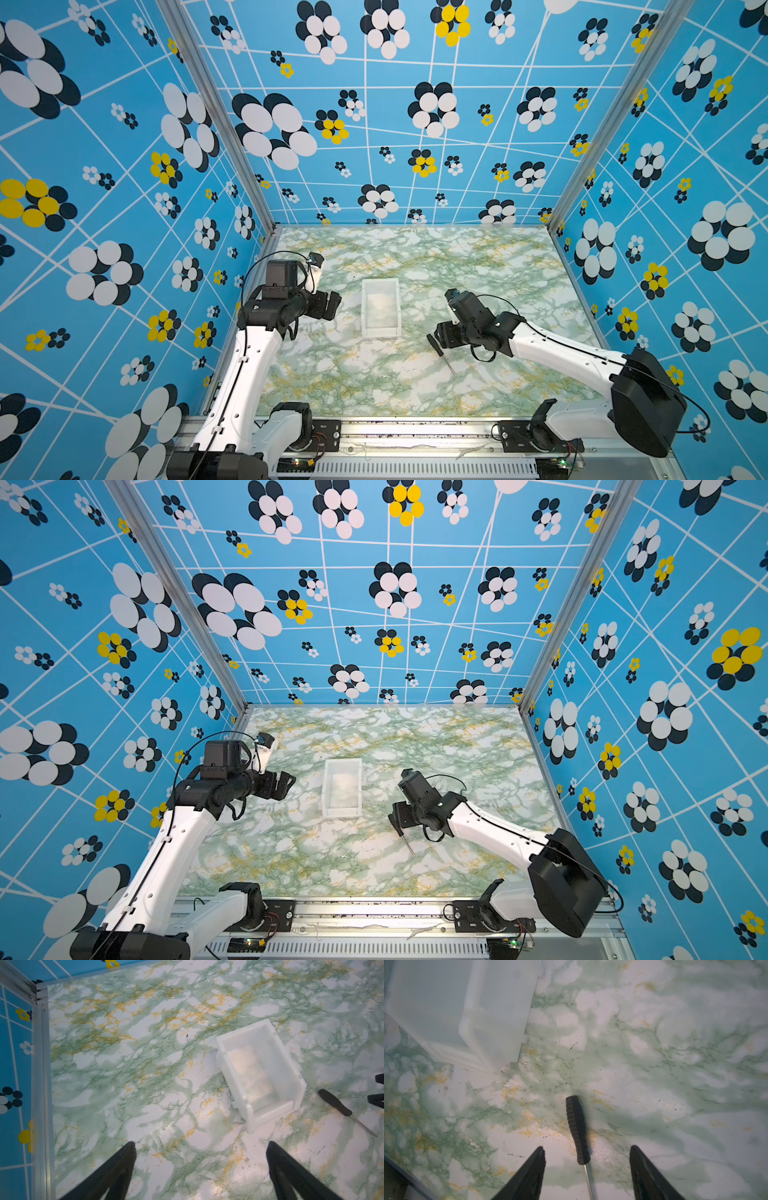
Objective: Put the screwdriver in the bin
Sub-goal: 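Close the right gripper on the screwdriver's black handle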
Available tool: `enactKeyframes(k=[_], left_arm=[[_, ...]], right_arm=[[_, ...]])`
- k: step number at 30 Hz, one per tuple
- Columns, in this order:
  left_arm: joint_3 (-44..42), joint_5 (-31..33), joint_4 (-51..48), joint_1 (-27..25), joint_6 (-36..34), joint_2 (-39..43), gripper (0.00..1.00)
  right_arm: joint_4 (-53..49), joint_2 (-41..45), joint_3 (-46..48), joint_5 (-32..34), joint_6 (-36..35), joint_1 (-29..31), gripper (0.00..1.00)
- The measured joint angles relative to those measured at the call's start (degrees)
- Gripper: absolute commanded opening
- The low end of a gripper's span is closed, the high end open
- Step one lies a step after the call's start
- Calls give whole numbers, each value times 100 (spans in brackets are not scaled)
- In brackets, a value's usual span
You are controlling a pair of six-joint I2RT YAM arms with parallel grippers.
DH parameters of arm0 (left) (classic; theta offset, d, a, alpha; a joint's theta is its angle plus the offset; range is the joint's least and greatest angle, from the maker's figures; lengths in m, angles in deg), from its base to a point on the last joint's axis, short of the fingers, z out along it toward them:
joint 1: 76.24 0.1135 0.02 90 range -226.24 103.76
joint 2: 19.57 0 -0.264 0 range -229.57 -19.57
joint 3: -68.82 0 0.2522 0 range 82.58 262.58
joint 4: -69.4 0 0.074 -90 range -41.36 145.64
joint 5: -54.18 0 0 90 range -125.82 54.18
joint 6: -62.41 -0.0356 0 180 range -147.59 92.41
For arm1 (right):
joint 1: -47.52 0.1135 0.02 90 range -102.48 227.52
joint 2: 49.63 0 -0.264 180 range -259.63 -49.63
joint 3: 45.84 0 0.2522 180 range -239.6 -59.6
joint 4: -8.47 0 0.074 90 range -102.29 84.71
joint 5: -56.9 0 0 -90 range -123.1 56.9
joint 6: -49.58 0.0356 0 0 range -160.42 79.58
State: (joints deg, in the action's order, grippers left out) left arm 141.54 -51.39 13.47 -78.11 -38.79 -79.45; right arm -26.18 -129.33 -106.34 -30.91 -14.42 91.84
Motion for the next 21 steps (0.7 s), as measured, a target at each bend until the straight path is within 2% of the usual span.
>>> enactKeyframes(k=[5, 8, 12, 21], left_arm=[[7, -166, -114, -136, -28, 151, 99], [7, -188, -133, -195, -46, 249, 99], [7, -205, -164, -203, -42, 269, 99], [7, -229, -162, -216, 2, 269, 99]], right_arm=[[2, -605, -203, 2, -24, 293, 56], [0, -916, -361, 20, -48, 365, 55], [-50, -1196, -518, 103, -50, 396, 54], [-157, -1611, -669, 417, -70, 404, 44]])
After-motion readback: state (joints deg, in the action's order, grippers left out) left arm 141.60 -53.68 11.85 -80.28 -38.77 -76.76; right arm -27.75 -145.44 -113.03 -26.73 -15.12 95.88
